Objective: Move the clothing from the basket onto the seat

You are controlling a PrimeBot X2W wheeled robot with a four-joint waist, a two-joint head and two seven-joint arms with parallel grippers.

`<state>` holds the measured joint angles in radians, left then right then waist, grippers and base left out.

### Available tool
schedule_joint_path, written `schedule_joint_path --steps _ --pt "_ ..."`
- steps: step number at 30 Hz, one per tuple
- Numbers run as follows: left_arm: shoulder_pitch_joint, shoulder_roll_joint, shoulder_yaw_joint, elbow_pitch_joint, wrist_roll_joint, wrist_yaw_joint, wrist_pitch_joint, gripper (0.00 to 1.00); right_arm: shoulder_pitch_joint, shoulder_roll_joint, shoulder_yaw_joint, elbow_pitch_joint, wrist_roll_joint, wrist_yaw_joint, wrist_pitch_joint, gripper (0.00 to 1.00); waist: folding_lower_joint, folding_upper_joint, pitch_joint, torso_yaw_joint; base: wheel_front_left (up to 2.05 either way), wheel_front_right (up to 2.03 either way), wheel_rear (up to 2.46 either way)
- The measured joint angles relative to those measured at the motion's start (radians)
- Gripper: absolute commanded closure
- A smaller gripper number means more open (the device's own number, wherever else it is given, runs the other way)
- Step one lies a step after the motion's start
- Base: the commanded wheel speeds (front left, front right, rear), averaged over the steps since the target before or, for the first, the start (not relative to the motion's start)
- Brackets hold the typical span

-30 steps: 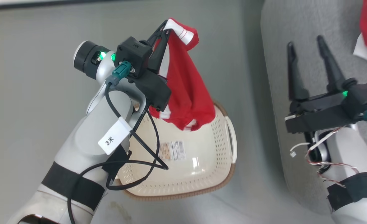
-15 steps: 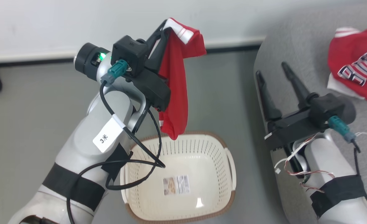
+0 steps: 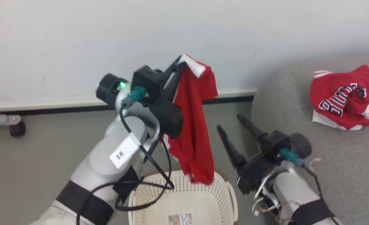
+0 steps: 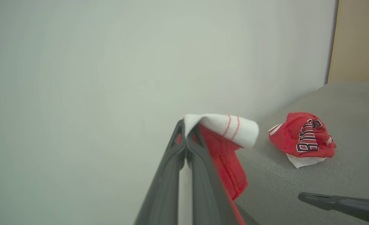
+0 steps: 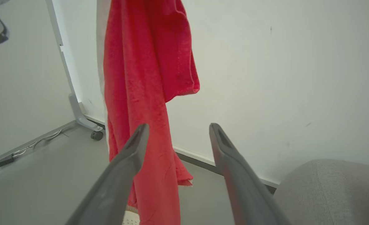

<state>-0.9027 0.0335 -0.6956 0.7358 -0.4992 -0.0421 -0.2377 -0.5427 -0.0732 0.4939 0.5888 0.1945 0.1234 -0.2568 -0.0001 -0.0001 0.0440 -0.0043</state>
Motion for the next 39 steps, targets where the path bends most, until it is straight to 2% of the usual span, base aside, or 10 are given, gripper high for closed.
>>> schedule_joint_path --steps 18,19,20,22,29,33,34,35,36,39 --pt "0.056 0.004 -0.197 -0.199 -0.136 0.076 0.075 1.00 -0.007 0.011 0.220 0.181 0.082 0.001 0.000 0.00 0.0001 0.0000 -0.132 0.074 0.00 0.00 0.00" --pt "0.056 0.004 -0.200 -0.209 -0.141 0.079 0.078 1.00 -0.016 0.011 0.230 0.181 0.091 0.001 0.000 0.09 0.0001 0.0001 -0.134 0.080 0.00 0.00 0.00" --pt "0.056 0.003 -0.200 -0.213 -0.146 0.081 0.078 1.00 -0.026 0.011 0.242 0.179 0.104 0.001 0.000 0.57 0.0001 0.0001 -0.135 0.086 0.00 0.00 0.00" --pt "0.062 0.004 -0.200 -0.220 -0.162 0.088 0.078 1.00 -0.040 0.011 0.259 0.177 0.132 0.001 0.000 0.96 0.0001 0.0001 -0.137 0.094 0.00 0.00 0.00" --pt "0.103 0.005 -0.178 -0.220 -0.171 0.111 0.085 1.00 -0.056 0.011 0.275 0.179 0.183 0.001 0.000 1.00 0.0001 0.0001 -0.135 0.095 0.00 0.00 0.00" --pt "0.142 0.023 -0.158 -0.215 -0.177 0.122 0.080 0.60 -0.074 0.011 0.267 0.185 0.186 0.001 0.000 1.00 0.0001 0.0001 -0.132 0.078 0.00 0.00 0.00" --pt "0.154 0.029 -0.152 -0.213 -0.181 0.123 0.074 0.44 -0.077 0.011 0.264 0.185 0.187 0.001 0.000 1.00 0.0002 0.0002 -0.131 0.072 0.00 0.00 0.00" --pt "0.167 0.035 -0.146 -0.210 -0.187 0.123 0.070 0.08 -0.081 0.010 0.261 0.183 0.188 0.001 0.000 1.00 0.0002 0.0001 -0.130 0.066 0.00 0.00 0.00" --pt "0.180 0.043 -0.141 -0.207 -0.191 0.127 0.067 0.00 -0.083 0.008 0.259 0.177 0.193 0.001 0.000 1.00 0.0002 0.0001 -0.129 0.060 0.00 0.00 0.00" --pt "0.216 0.062 -0.129 -0.196 -0.195 0.132 0.055 0.00 -0.089 -0.013 0.253 0.154 0.195 0.001 0.000 1.00 0.0001 0.0001 -0.126 0.039 0.00 0.00 0.00"
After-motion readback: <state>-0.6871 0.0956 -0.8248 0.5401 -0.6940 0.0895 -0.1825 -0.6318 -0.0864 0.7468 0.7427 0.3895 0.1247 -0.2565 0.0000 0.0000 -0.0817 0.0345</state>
